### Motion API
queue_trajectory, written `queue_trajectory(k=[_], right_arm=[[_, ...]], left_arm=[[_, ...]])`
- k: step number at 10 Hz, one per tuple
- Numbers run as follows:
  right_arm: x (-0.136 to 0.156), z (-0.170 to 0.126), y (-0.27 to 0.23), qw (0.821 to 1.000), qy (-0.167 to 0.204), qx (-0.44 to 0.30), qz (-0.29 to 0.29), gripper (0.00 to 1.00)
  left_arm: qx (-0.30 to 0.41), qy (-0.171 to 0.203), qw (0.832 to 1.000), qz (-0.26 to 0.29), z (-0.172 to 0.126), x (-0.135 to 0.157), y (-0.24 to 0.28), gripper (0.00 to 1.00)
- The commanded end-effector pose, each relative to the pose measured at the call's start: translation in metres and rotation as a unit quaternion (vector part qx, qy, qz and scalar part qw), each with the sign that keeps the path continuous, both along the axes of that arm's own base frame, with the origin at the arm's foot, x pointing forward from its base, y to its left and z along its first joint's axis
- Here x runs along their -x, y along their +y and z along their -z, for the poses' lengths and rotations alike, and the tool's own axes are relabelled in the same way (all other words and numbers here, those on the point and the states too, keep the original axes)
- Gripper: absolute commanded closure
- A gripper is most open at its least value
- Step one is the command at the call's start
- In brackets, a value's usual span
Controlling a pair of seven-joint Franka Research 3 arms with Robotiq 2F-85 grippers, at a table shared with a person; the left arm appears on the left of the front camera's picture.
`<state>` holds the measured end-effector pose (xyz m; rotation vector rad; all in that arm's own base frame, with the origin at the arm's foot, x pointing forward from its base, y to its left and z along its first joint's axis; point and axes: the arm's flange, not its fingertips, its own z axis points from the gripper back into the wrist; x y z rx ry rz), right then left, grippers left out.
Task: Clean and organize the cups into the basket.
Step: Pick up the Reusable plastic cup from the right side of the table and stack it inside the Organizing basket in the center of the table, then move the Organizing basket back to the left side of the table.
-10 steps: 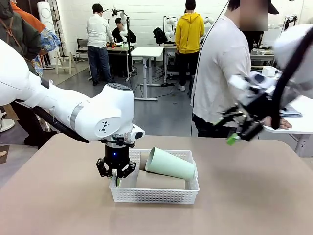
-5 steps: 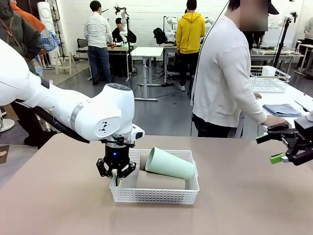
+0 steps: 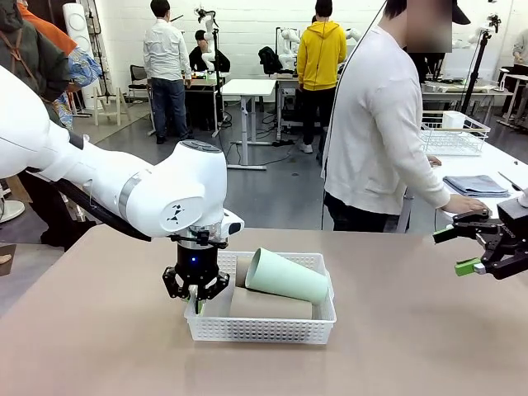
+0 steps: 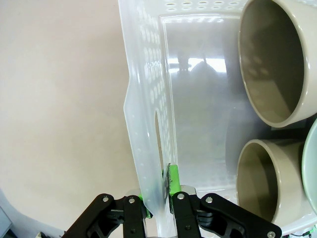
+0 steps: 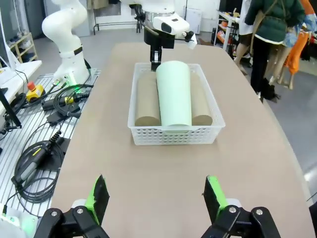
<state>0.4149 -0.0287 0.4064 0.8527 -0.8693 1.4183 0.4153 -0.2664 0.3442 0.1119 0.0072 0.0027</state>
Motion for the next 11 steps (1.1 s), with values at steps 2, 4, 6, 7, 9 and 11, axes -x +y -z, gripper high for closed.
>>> queue_trajectory(k=[2,4,6,7,9,11], right_arm=[[0.002,-0.002,0.0,1.0,-0.002,0.003,-0.007,0.0],[0.002,-0.002,0.0,1.0,-0.002,0.003,-0.007,0.0],[0.002,-0.002,0.0,1.0,-0.002,0.003,-0.007,0.0],[0.002,-0.002,0.0,1.0,-0.002,0.003,-0.007,0.0],[0.002,-0.002,0.0,1.0,-0.002,0.003,-0.007,0.0],[0.036,-0.007,-0.031,0.993,0.086,-0.071,0.032,0.0]], left_arm=[[-0.001,-0.001,1.0,-0.01,0.001,0.001,-0.003,1.0],[-0.001,-0.001,1.0,-0.01,0.001,0.001,-0.003,1.0],[-0.001,-0.001,1.0,-0.01,0.001,0.001,-0.003,1.0],[-0.001,-0.001,1.0,-0.01,0.001,0.001,-0.003,1.0],[-0.001,-0.001,1.0,-0.01,0.001,0.001,-0.003,1.0],[-0.001,-0.001,1.0,-0.01,0.001,0.001,-0.003,1.0]])
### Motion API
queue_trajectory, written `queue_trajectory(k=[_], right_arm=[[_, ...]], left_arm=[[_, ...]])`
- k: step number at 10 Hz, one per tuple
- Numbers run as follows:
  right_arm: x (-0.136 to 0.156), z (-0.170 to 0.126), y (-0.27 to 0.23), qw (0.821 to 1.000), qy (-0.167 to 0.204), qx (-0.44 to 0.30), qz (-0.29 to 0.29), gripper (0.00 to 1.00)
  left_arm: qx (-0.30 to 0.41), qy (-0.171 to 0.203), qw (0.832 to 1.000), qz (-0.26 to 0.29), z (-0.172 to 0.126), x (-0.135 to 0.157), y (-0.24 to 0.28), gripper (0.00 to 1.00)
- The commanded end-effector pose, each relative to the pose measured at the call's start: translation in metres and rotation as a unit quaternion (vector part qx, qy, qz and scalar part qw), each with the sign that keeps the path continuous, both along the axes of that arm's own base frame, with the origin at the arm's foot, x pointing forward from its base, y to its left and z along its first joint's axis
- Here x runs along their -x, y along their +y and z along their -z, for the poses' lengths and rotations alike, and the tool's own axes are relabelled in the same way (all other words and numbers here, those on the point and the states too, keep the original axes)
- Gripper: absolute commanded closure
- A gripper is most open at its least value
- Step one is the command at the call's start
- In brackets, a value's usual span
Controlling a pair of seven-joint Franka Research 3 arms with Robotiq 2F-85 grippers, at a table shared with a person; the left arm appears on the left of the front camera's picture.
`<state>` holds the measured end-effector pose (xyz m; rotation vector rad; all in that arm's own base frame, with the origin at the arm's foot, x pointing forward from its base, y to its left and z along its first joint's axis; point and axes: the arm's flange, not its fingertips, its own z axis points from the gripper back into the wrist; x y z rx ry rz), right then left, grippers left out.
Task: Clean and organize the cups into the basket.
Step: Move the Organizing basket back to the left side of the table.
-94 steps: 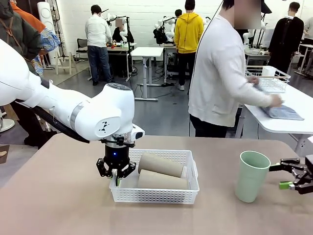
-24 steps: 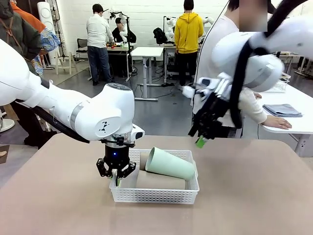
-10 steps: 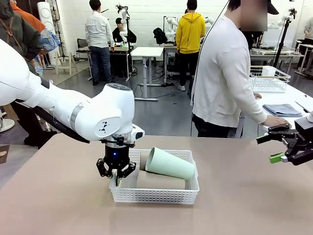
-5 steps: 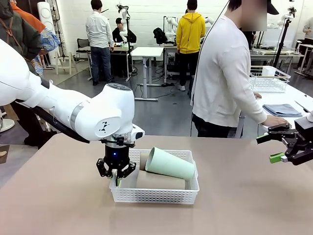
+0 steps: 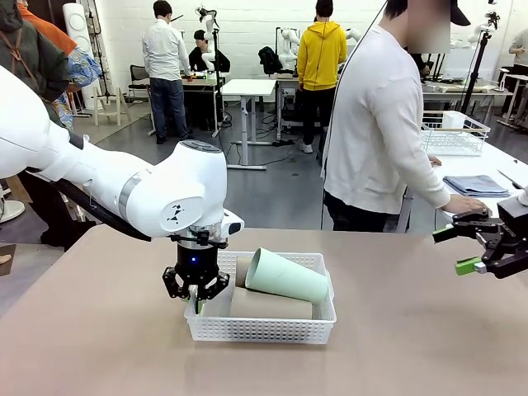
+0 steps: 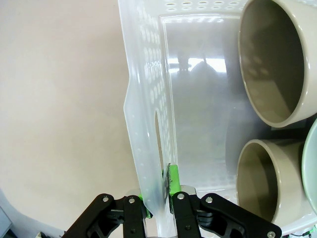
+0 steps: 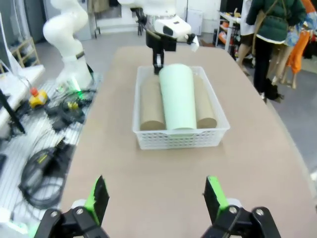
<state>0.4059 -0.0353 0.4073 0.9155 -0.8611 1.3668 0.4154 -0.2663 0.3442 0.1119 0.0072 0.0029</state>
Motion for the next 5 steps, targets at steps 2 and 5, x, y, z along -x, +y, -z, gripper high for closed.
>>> queue_trajectory(k=[2,5], right_arm=[[0.09,-0.026,-0.067,0.954,0.217,-0.112,0.175,0.0],[0.128,-0.033,-0.108,0.848,0.432,-0.11,0.287,0.0]], left_arm=[[-0.001,-0.001,1.0,-0.01,0.001,0.001,-0.003,1.0],[-0.001,-0.001,1.0,-0.01,0.001,0.001,-0.003,1.0]])
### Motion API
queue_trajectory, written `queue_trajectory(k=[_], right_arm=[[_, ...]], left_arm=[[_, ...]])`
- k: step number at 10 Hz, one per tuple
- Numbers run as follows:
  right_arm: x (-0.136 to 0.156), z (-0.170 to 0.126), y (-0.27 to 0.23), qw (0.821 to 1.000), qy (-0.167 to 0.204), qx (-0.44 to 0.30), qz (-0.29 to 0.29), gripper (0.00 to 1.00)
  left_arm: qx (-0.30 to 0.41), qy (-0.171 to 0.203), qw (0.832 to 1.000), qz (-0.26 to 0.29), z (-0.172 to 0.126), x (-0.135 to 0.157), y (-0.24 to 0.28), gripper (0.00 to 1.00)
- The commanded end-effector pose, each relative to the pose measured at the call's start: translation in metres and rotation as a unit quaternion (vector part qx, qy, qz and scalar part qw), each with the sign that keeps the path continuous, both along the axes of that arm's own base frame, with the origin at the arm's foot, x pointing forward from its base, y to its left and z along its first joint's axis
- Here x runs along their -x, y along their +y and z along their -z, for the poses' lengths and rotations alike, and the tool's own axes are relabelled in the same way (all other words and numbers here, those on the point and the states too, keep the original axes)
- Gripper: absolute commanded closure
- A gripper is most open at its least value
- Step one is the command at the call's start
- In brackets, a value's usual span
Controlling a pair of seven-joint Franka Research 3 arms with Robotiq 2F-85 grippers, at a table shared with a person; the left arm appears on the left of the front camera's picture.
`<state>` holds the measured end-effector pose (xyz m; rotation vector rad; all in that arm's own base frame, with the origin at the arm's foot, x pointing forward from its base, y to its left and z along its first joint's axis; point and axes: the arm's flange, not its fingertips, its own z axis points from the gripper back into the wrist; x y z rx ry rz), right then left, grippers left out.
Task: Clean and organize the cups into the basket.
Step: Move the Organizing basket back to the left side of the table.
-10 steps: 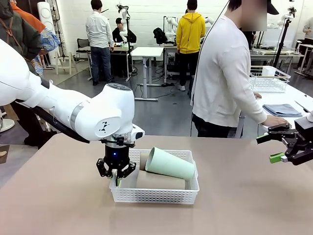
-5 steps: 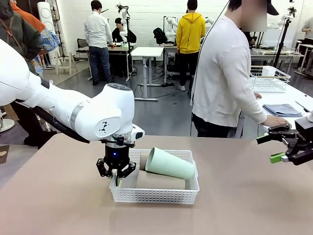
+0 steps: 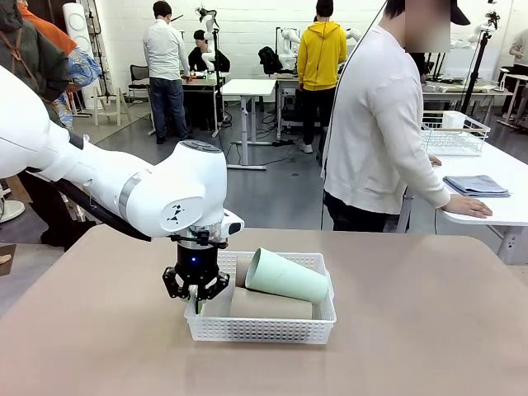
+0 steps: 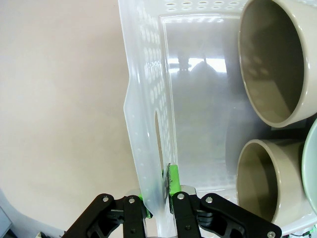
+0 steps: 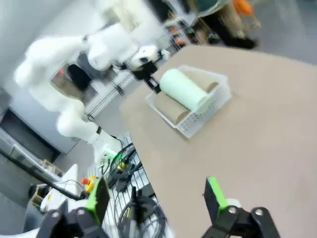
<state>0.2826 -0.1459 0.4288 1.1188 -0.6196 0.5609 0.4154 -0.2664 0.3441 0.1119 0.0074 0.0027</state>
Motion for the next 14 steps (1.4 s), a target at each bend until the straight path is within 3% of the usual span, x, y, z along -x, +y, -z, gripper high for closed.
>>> queue_trajectory(k=[1,2,6,8,11,13,14], right_arm=[[0.012,-0.012,-0.012,0.977,0.181,-0.052,0.103,0.0],[0.017,-0.014,-0.03,0.969,0.208,-0.083,0.107,0.0],[0.024,-0.011,-0.101,0.944,0.231,-0.188,0.142,0.0],[0.028,-0.008,-0.118,0.939,0.245,-0.19,0.152,0.0],[0.022,0.004,-0.12,0.932,0.307,-0.147,0.121,0.0],[0.008,0.009,-0.119,0.933,0.309,-0.142,0.117,0.0],[0.022,0.011,-0.116,0.936,0.287,-0.154,0.132,0.0]], left_arm=[[-0.001,-0.001,1.0,-0.01,0.001,0.001,-0.003,1.0],[-0.001,-0.001,1.0,-0.01,0.001,0.001,-0.003,1.0],[-0.001,-0.001,1.0,-0.01,0.001,0.001,-0.003,1.0],[-0.001,-0.001,1.0,-0.01,0.001,0.001,-0.003,1.0],[-0.001,-0.001,1.0,-0.01,0.001,0.001,-0.003,1.0],[-0.001,-0.001,1.0,-0.01,0.001,0.001,-0.003,1.0],[-0.001,-0.001,1.0,-0.01,0.001,0.001,-0.003,1.0]])
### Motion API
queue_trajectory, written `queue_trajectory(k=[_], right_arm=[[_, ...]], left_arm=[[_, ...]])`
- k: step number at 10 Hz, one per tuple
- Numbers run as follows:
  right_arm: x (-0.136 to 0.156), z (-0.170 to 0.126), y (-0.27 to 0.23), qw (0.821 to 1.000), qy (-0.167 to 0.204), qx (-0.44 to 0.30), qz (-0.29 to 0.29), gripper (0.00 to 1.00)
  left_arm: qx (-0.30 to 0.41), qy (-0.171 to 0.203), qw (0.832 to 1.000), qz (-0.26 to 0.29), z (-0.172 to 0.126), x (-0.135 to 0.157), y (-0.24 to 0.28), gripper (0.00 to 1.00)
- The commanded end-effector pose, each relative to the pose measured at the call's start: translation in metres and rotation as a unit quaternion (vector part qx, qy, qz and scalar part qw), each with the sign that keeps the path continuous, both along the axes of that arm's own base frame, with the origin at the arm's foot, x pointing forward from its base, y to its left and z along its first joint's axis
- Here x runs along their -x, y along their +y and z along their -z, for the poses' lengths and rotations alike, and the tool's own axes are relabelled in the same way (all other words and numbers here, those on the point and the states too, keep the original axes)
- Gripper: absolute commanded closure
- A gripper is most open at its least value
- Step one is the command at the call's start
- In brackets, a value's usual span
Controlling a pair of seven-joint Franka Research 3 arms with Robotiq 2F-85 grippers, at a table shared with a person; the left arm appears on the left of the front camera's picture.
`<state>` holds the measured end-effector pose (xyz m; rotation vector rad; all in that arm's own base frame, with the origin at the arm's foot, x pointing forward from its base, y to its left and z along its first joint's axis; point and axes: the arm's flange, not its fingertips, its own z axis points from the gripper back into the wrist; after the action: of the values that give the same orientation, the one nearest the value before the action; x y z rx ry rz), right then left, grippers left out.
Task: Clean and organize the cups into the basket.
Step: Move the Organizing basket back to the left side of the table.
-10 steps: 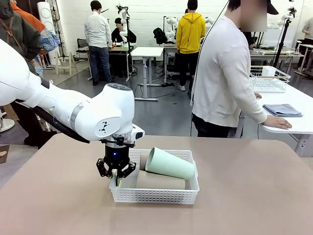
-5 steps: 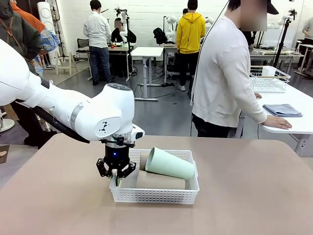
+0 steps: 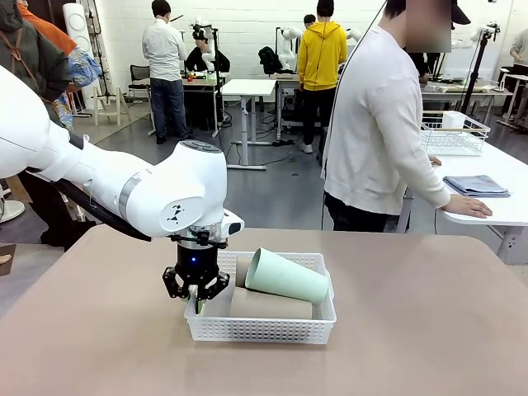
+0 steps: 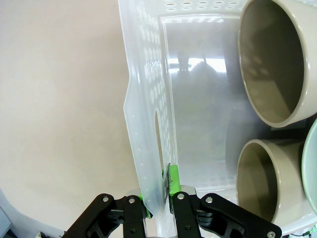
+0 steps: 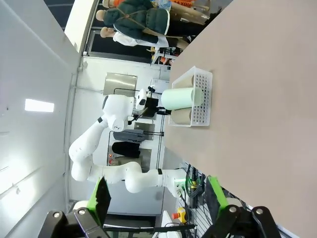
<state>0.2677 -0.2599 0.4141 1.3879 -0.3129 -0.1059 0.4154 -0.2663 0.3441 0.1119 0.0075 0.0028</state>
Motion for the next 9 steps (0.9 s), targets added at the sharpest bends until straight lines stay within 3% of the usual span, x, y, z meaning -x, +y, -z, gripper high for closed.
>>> queue_trajectory(k=[1,8,9], right_arm=[[0.0072,-0.0037,-0.0018,1.0,-0.008,-0.001,0.009,0.0],[0.0072,-0.0037,-0.0018,1.0,-0.008,-0.001,0.009,0.0],[0.0072,-0.0037,-0.0018,1.0,-0.008,-0.001,0.009,0.0]], left_arm=[[-0.001,-0.001,1.0,-0.01,0.0005,0.0014,-0.0034,1.0],[-0.001,-0.001,1.0,-0.01,0.0005,0.0014,-0.0034,1.0],[0.0,0.0,1.0,0.0,0.0,0.0,0.0,0.94]])
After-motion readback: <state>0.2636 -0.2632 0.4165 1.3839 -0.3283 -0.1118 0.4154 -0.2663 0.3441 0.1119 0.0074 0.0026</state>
